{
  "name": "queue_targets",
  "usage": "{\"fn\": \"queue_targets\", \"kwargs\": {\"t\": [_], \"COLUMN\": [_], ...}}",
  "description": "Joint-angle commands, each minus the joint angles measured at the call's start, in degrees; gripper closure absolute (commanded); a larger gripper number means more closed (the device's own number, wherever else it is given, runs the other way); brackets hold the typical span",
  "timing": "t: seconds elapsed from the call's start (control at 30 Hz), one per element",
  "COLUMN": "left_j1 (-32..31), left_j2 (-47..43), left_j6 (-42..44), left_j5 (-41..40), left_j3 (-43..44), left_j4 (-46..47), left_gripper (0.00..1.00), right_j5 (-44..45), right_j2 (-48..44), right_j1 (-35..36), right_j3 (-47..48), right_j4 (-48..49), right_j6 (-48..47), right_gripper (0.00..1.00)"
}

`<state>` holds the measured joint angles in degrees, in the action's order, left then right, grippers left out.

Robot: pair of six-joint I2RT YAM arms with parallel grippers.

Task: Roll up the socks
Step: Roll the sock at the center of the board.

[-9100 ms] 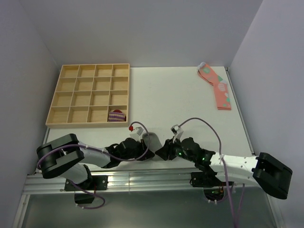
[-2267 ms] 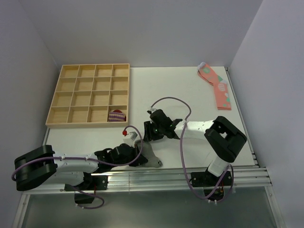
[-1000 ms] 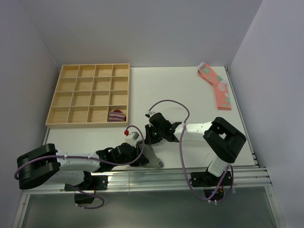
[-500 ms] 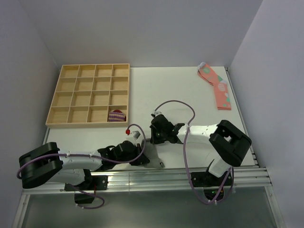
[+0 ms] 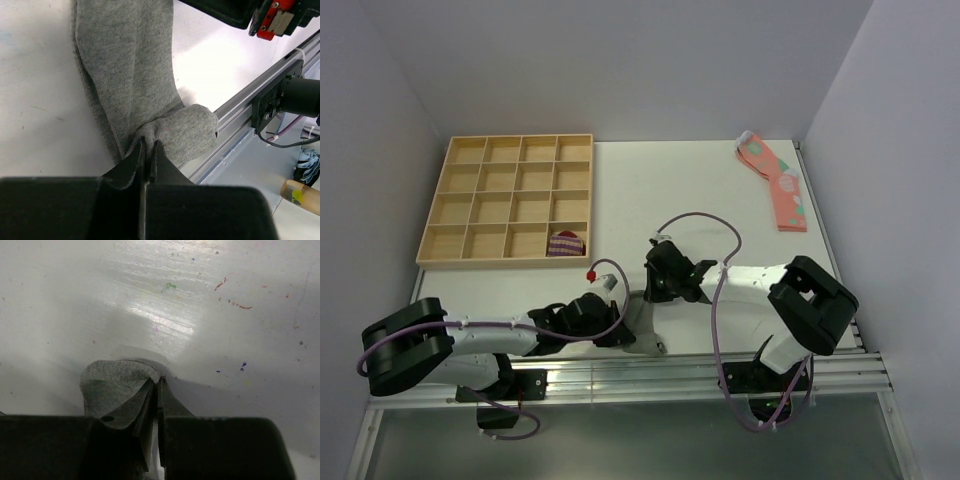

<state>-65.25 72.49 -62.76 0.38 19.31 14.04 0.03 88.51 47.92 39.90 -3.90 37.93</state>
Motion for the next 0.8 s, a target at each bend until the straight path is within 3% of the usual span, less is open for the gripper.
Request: {"fn": "queue_targets", "kwargs": {"t": [0.0, 0.07, 0.33, 0.47, 0.57, 0.77], "left_j1": [0.0, 0.5, 5.6, 6.5, 7.3, 8.3], "left_j2": [2.2, 3.2, 6.6, 7.6, 8.1, 10.0], "left_j6": [2.6, 3.6, 5.9, 8.2, 9.2, 10.1], "left_j5": [1.1, 1.3, 6.2, 6.2, 6.6, 7.3], "left_j3": [-0.9, -0.1, 0.2, 2.5, 3.8, 5.1], "left_j4": [-12.2, -12.8, -11.4, -13.9, -15.9, -16.9], "left_gripper": [1.00, 1.00, 1.00, 1.00, 1.00, 1.00], "right_j5": [4.5, 2.7, 2.9, 2.3, 2.1, 0.2], "right_j2": [-1.8, -2.3, -1.3, -3.7, -6.2, -16.6], "right_j1": [-1.7, -1.8, -1.9, -2.0, -2.0, -1.9], "right_j3": [-1.1, -1.0, 1.7, -1.2, -2.3, -6.0], "right_j4": [0.8, 2.2, 1.0, 3.4, 3.6, 6.2], "right_j6": [-1.0, -1.6, -2.8, -2.2, -2.2, -2.0], "right_gripper": [0.89, 0.82, 0.78, 0.56, 0.49, 0.49]}}
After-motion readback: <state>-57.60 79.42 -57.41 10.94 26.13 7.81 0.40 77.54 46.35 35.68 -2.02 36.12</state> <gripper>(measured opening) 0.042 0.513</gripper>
